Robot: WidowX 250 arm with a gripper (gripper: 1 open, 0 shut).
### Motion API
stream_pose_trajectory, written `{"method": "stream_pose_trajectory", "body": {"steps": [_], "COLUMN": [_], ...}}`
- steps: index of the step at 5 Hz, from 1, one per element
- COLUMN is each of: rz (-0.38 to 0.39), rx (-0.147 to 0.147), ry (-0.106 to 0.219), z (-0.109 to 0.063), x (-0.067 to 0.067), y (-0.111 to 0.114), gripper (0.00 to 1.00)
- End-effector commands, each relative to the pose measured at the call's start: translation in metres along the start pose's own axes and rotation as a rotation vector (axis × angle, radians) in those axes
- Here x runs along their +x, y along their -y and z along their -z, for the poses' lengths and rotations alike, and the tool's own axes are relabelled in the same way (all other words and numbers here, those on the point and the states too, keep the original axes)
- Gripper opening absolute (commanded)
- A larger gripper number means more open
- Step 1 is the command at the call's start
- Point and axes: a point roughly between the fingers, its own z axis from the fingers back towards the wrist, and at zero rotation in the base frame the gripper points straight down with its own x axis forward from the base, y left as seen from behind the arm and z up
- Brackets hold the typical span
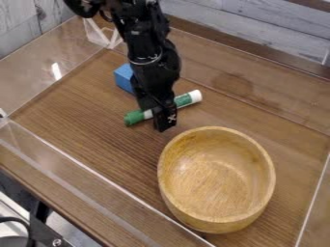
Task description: Put the green marker in the brown bowl
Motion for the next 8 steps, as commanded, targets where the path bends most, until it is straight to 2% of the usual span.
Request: {"method": "stream_pose_trajectory", "body": {"steps": [1, 2, 3, 6, 8], "rz": [-0.002, -0.002, 0.004, -0.014, -0.022], "rx": [0.013, 0.015, 0.016, 0.033, 0.050], "ry": [0.016, 0.014, 0.016, -0.016, -0.019], "z": [-0.002, 0.001, 0.004, -0.012, -0.021], "x": [0.003, 0.004, 0.005, 0.007, 0.006], "y": [-0.004, -0.005, -0.006, -0.018, -0.024], "gripper": [1.00, 1.00, 0.00, 0.00, 0.00]}}
